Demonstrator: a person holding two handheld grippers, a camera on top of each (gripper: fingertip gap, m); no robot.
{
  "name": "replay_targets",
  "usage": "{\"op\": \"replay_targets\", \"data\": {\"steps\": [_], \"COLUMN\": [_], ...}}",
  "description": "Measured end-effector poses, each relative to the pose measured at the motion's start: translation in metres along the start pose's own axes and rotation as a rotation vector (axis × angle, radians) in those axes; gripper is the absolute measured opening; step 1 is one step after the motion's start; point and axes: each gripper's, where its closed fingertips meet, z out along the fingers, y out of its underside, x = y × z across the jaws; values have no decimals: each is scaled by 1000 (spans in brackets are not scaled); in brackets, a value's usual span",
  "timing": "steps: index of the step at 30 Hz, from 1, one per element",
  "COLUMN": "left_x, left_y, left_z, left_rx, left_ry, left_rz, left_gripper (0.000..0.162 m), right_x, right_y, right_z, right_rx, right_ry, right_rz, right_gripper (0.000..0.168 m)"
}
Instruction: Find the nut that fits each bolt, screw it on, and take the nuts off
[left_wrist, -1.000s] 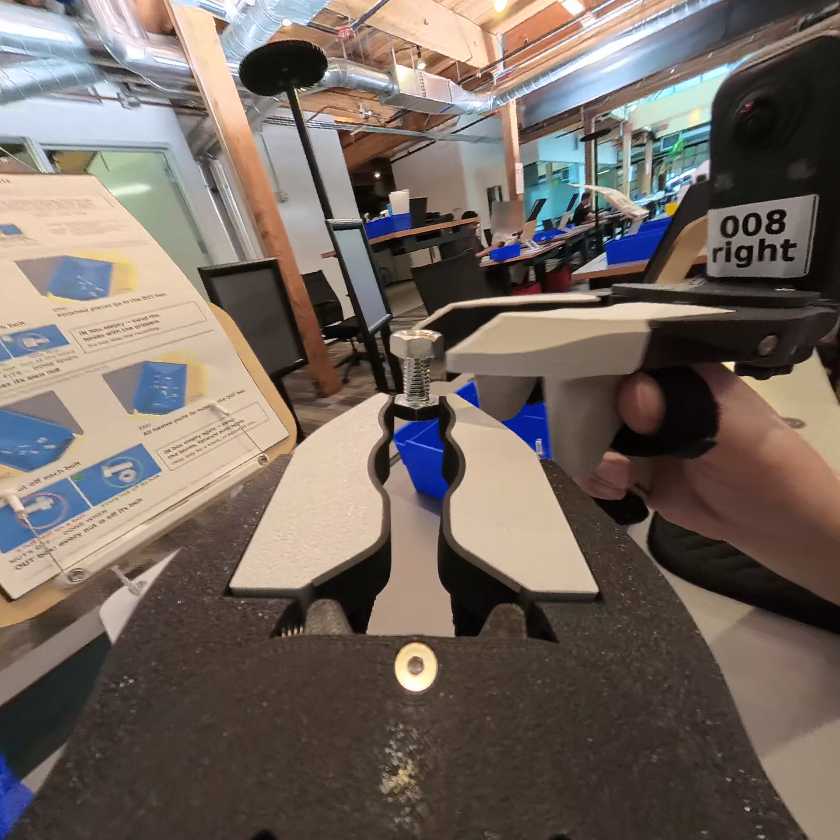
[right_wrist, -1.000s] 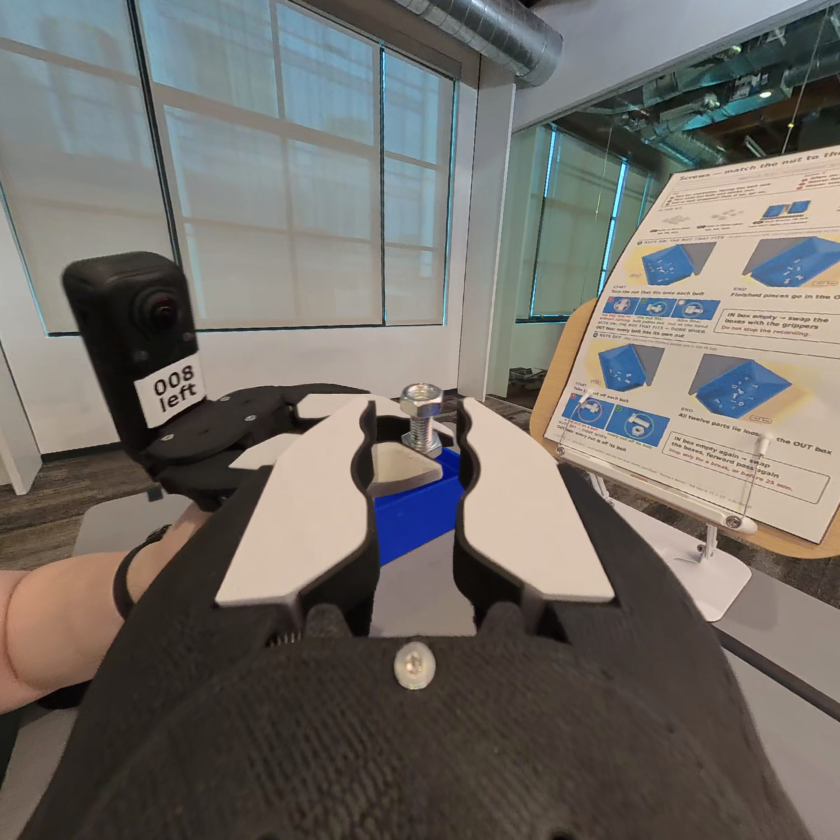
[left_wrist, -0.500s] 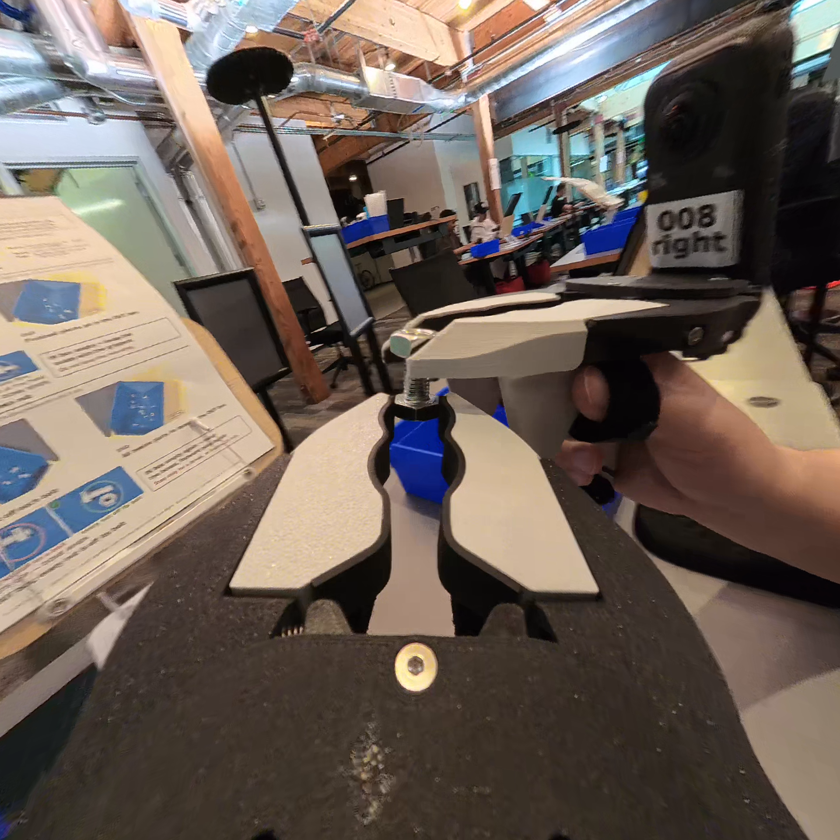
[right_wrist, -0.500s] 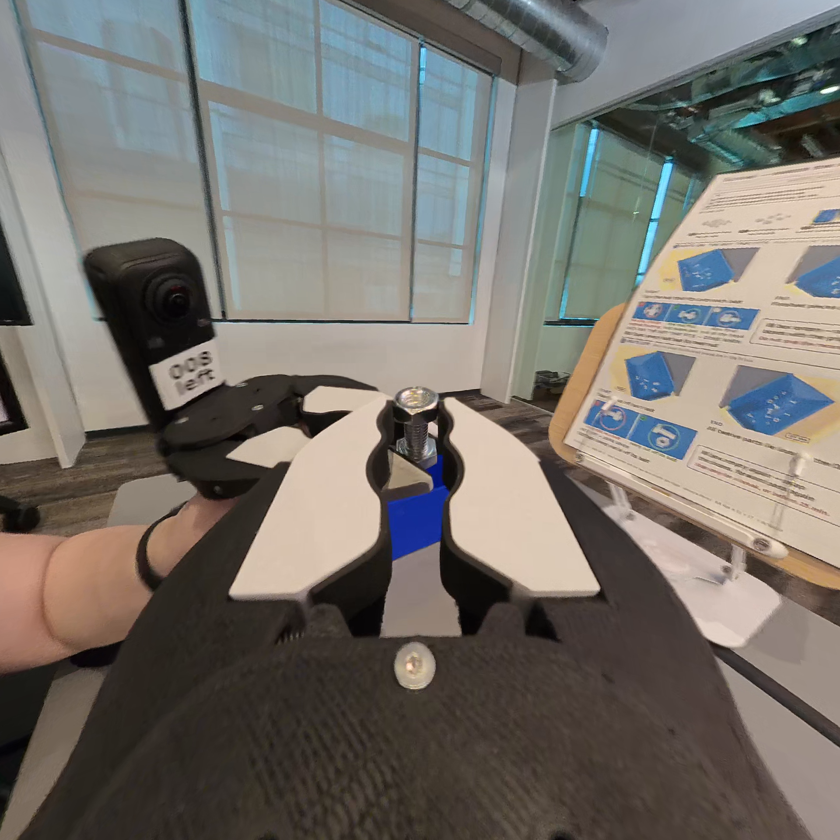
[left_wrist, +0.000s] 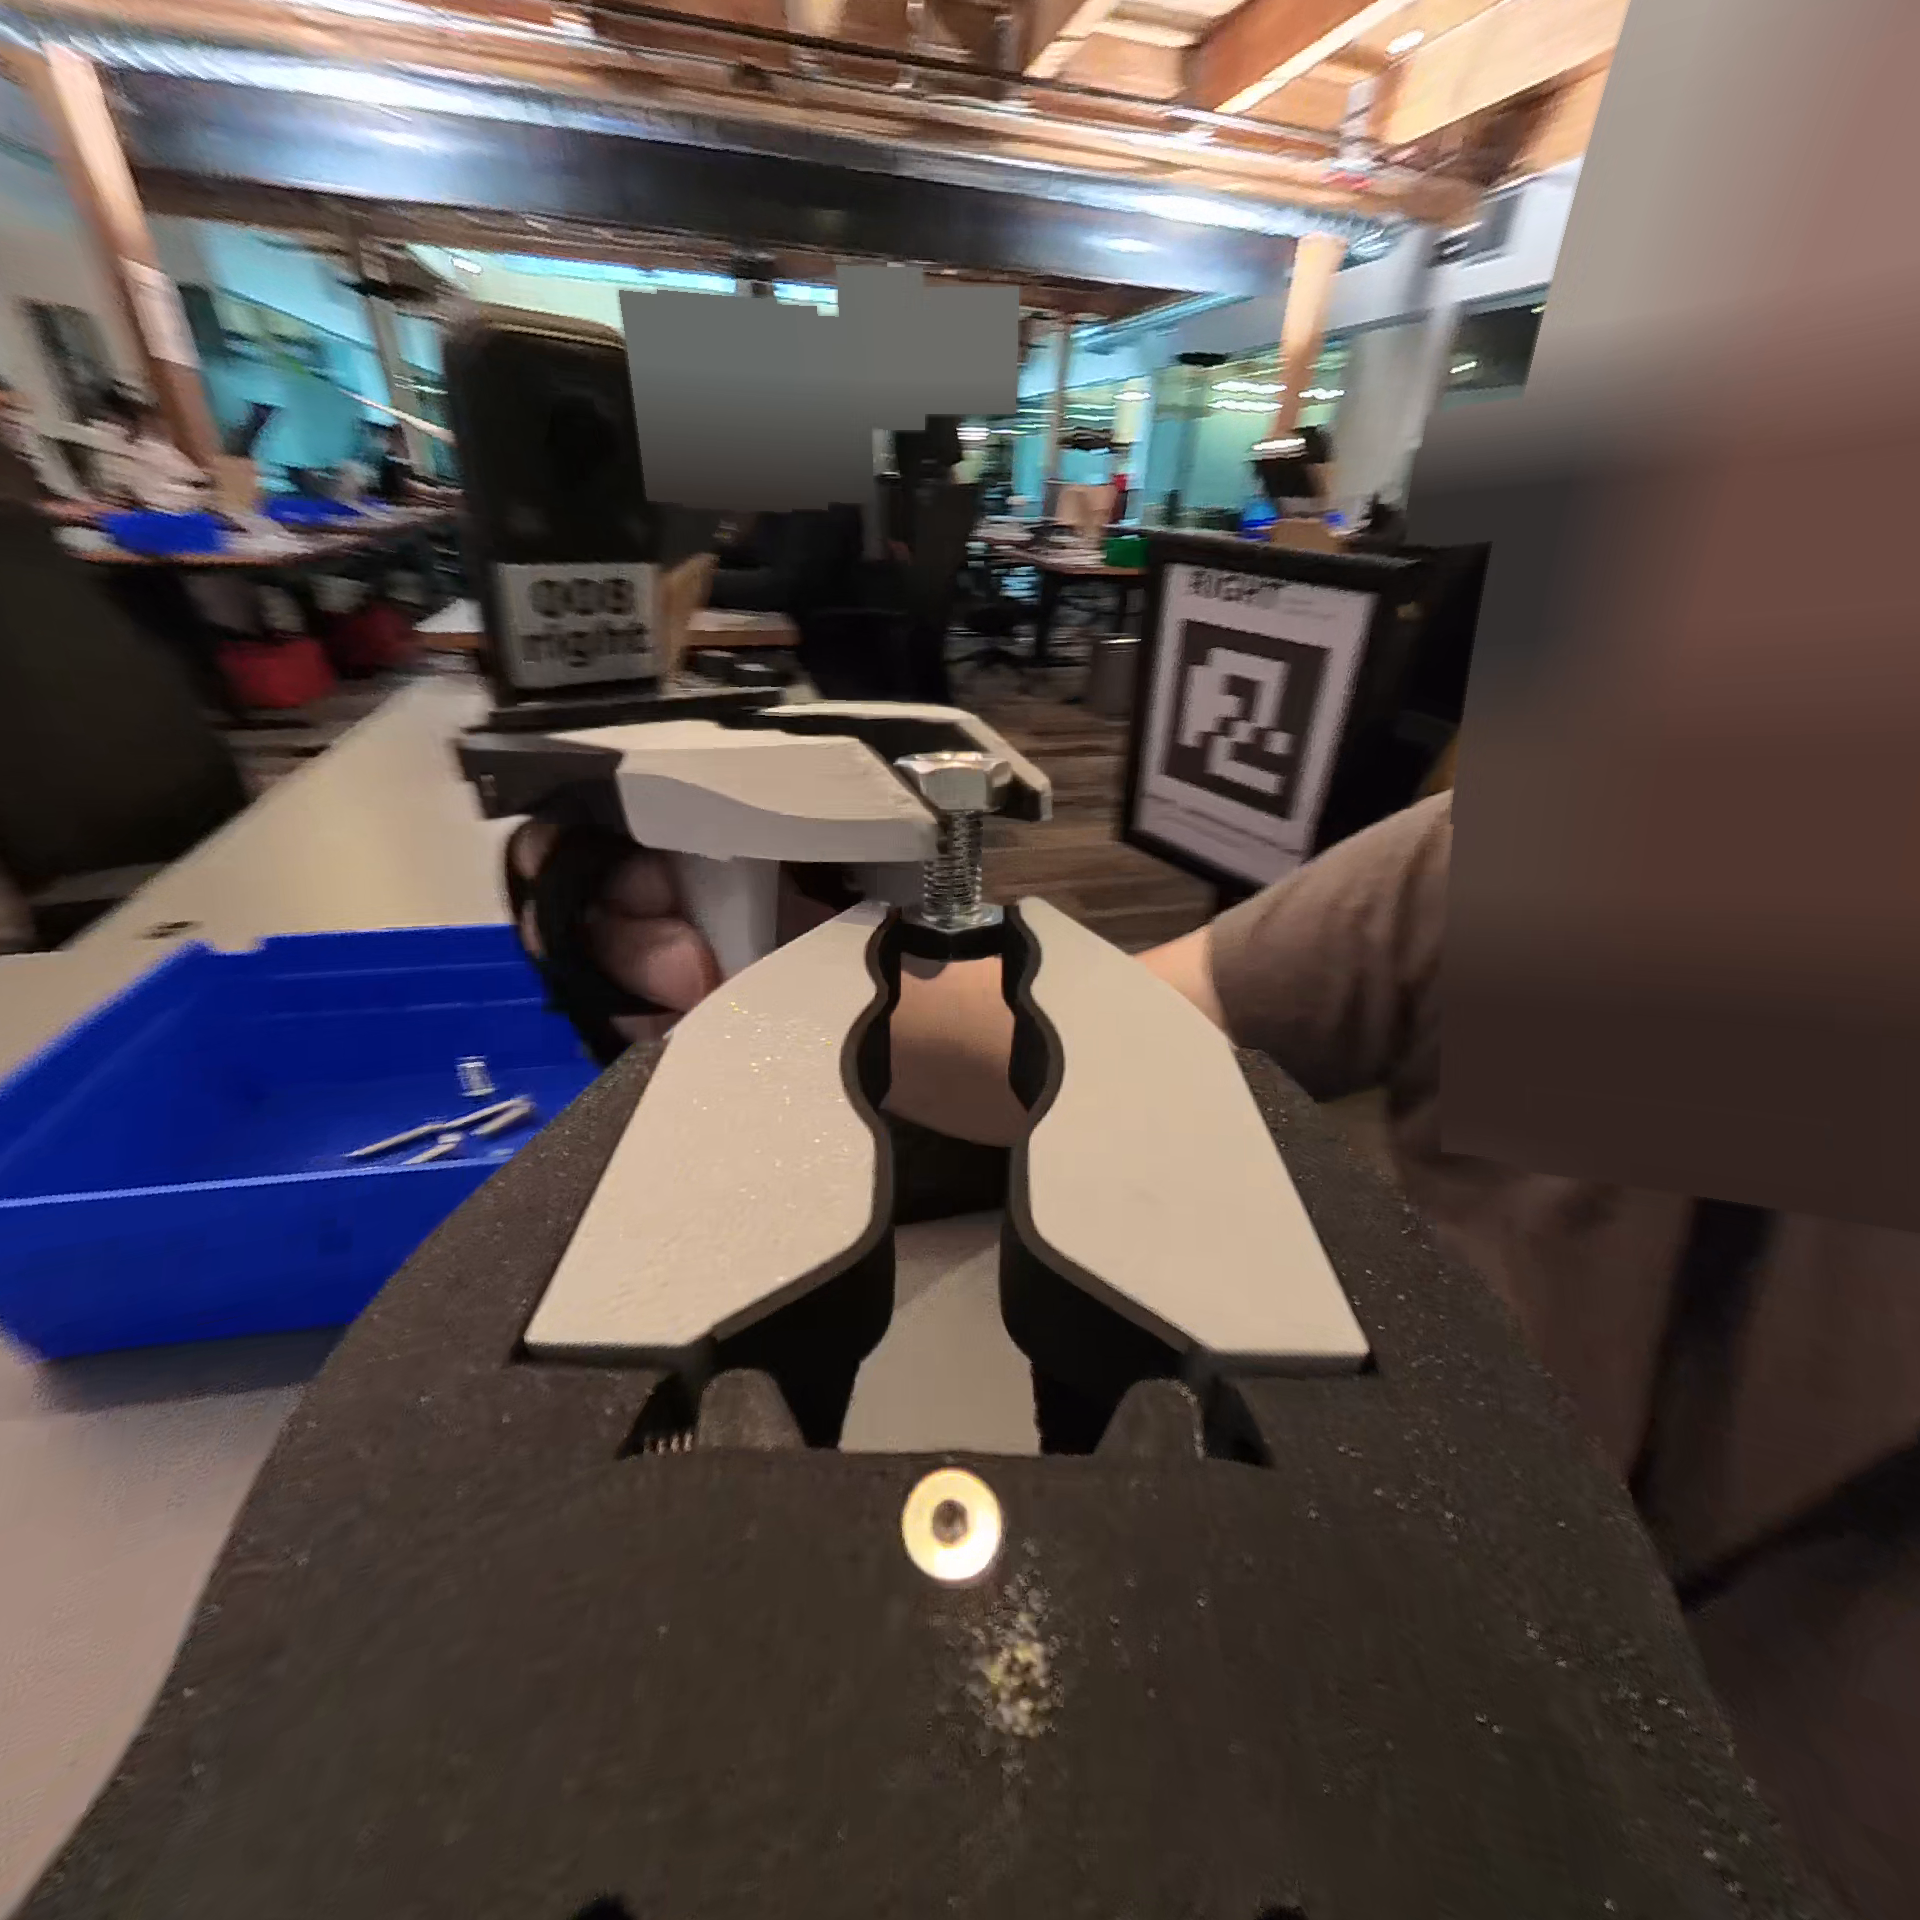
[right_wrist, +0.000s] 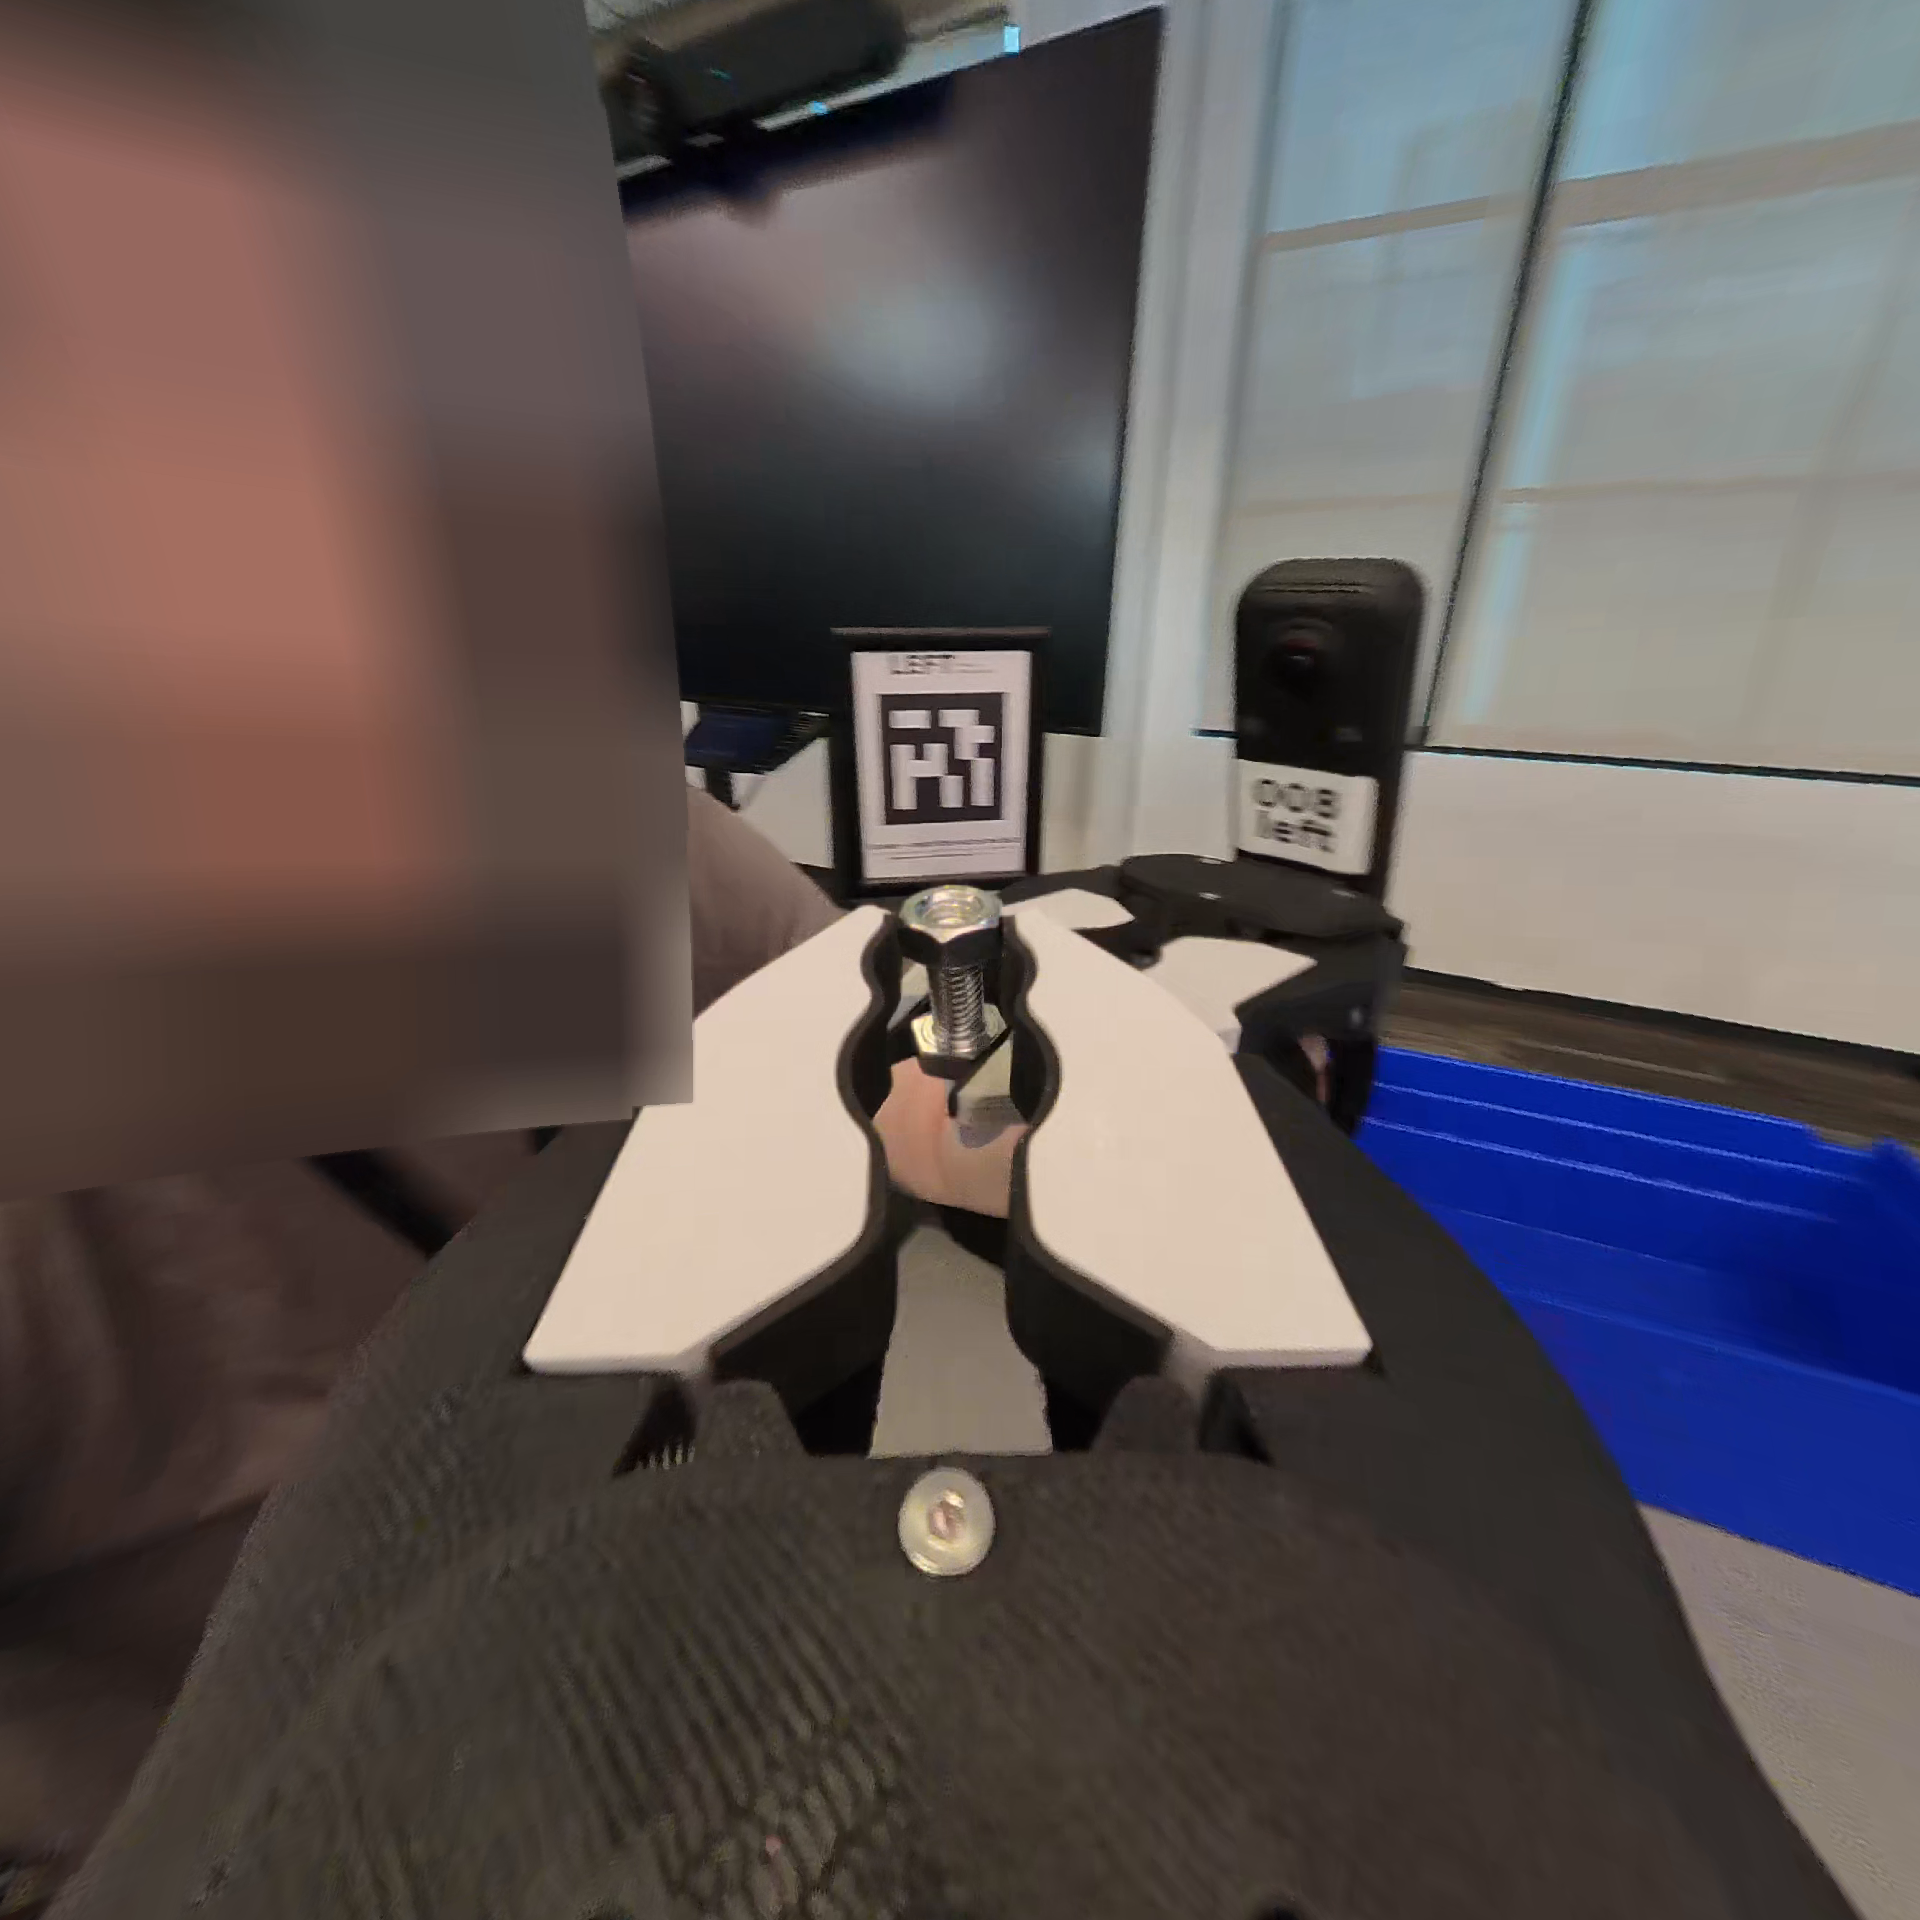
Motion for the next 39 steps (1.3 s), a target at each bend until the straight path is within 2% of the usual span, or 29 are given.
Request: {"op": "replay_targets", "data": {"steps": [8, 17, 21, 25, 27, 29, 31, 35, 39], "left_x": [27, 35, 32, 27, 25, 16, 0, -43, -59], "left_y": [7, 5, 6, 4, -1, -9, -16, -17, -23], "left_z": [3, 1, 2, 1, -1, -4, -8, -24, -37], "left_rx": [37, 69, 58, 52, 74, 109, 131, 50, 45], "left_ry": [316, 431, 393, 312, 278, 190, 20, -450, -680], "left_rz": [-209, -314, -283, -210, -174, -123, -23, 222, 320], "left_gripper": [18, 18, 18, 18, 18, 18, 18, 18, 18], "right_x": [-21, -27, -25, -20, -12, -3, 9, 34, 46], "right_y": [8, 9, 9, 6, 1, -8, -26, -46, -43], "right_z": [6, 8, 8, 8, 7, 3, -5, -21, -21], "right_rx": [37, 59, 51, 52, 63, 79, 118, 108, 86], "right_ry": [-208, -247, -224, -182, -102, 1, 172, 604, 881], "right_rz": [48, 43, 29, 25, 0, -38, -124, -315, -400], "right_gripper": [19, 19, 19, 19, 39, 45, 46, 44, 41]}}
